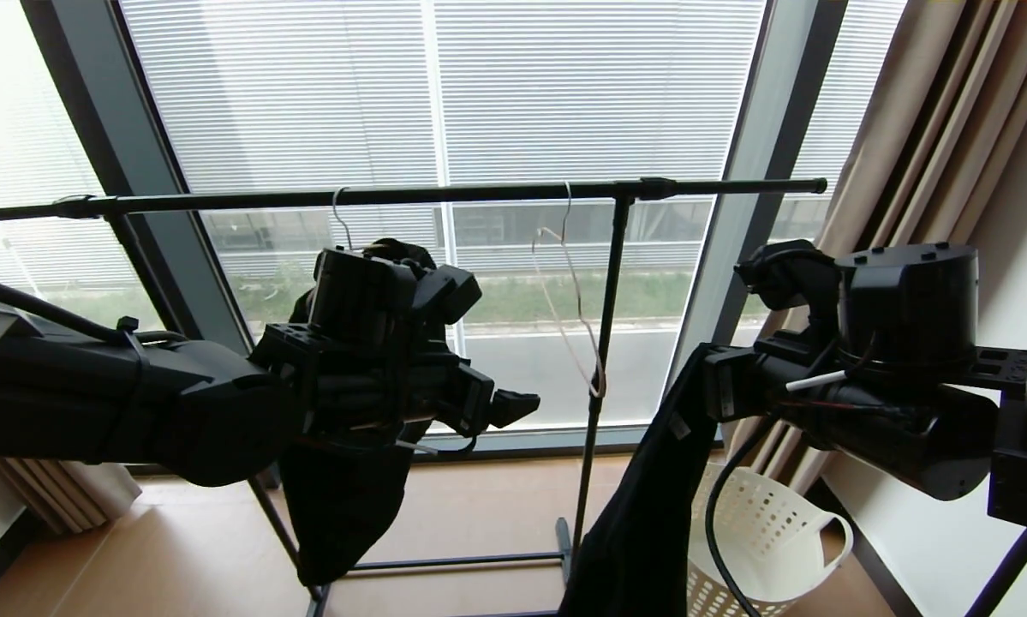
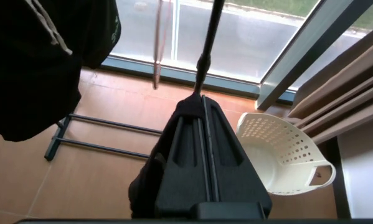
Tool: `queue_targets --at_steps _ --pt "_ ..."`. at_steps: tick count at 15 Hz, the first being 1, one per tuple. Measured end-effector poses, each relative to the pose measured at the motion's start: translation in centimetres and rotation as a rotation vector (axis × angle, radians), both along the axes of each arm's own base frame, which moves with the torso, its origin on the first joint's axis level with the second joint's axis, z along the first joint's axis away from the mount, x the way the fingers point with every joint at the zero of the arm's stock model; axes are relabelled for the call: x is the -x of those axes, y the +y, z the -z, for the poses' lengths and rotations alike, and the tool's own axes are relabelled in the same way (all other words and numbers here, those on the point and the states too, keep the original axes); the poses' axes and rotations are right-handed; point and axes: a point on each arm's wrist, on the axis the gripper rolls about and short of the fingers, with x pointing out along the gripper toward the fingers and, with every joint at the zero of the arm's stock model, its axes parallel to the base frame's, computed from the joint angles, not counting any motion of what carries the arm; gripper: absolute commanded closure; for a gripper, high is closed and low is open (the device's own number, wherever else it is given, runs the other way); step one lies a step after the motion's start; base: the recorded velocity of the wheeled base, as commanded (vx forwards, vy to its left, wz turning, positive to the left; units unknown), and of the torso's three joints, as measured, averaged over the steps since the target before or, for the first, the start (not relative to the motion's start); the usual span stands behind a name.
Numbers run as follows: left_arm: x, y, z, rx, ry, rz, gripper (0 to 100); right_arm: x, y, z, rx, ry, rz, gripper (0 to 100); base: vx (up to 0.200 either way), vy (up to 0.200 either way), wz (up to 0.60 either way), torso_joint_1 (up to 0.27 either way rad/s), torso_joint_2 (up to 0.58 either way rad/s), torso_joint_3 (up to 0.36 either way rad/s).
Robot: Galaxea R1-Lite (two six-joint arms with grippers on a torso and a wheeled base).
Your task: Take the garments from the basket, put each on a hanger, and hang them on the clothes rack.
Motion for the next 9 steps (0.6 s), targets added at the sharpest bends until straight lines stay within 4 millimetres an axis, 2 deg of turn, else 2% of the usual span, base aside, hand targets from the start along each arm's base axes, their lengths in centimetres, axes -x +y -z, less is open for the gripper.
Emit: queue_targets --at_steps 2,9 --pt "-0.2 0.0 0.0 0.001 -0.001 -0.005 0 0.0 0.0 0.0 0.001 0.001 -0.001 100 0.200 -0.200 0.00 0.010 0.00 0.000" --pt "-0.9 -1.3 -0.5 0.021 -0.060 -0.045 0 -0.2 0.3 0.3 0.002 0.005 -0.004 100 0.000 0.000 0.00 0.000 0.00 0.000"
